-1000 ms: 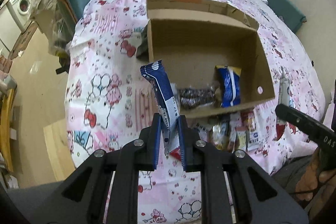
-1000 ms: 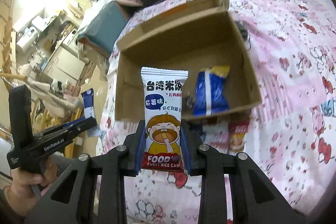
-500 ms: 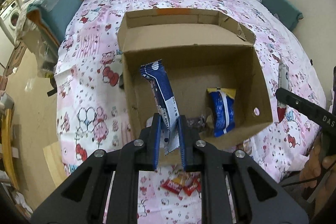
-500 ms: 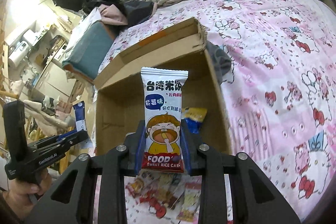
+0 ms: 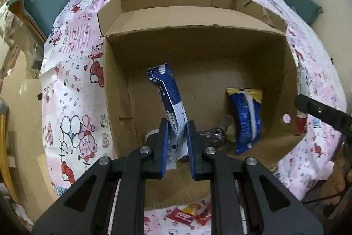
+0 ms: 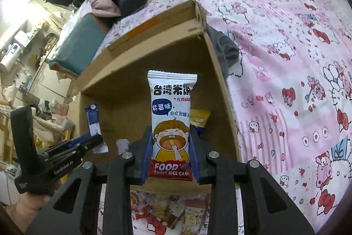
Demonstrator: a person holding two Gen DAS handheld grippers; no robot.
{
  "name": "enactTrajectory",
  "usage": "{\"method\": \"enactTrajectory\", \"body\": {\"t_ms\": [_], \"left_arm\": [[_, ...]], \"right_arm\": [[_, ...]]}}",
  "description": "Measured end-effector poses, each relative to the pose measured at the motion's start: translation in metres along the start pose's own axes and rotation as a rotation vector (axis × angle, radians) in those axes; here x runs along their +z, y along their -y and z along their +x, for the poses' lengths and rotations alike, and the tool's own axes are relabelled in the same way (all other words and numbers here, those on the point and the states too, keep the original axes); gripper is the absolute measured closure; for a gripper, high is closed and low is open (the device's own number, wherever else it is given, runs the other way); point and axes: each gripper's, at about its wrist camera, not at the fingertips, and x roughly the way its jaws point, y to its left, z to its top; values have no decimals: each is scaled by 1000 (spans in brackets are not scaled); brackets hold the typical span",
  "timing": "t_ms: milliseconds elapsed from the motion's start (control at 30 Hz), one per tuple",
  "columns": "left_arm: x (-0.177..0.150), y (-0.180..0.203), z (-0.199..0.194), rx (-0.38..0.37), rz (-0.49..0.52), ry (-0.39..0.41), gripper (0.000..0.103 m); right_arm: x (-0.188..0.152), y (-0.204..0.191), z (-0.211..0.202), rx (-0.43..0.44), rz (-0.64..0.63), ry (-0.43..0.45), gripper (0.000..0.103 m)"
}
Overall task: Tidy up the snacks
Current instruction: 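Lower the stick packet into the box and open the left tool while the right carries its packet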
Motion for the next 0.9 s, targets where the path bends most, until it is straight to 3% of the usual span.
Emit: {"method": "enactTrajectory", "body": {"t_ms": [467,733,767,867,900], "left_arm": [[-1,0,3,-6,-6,13,90],[-1,5,-1,-31,1,22,89],[-2,5,-1,-41,0,19,89],[-3,10,-3,-50,28,15,76],[-4,12,-5,-45,48,29,75]], "right_arm": [[-8,7,19,-55,23,-70,71],[-8,6,18,-47,36,-65,68],[-7,6,18,-44,39,-65,66],[-6,6,15,-21,53,-51,28],[-5,6,14,0,56,-43,26]]}}
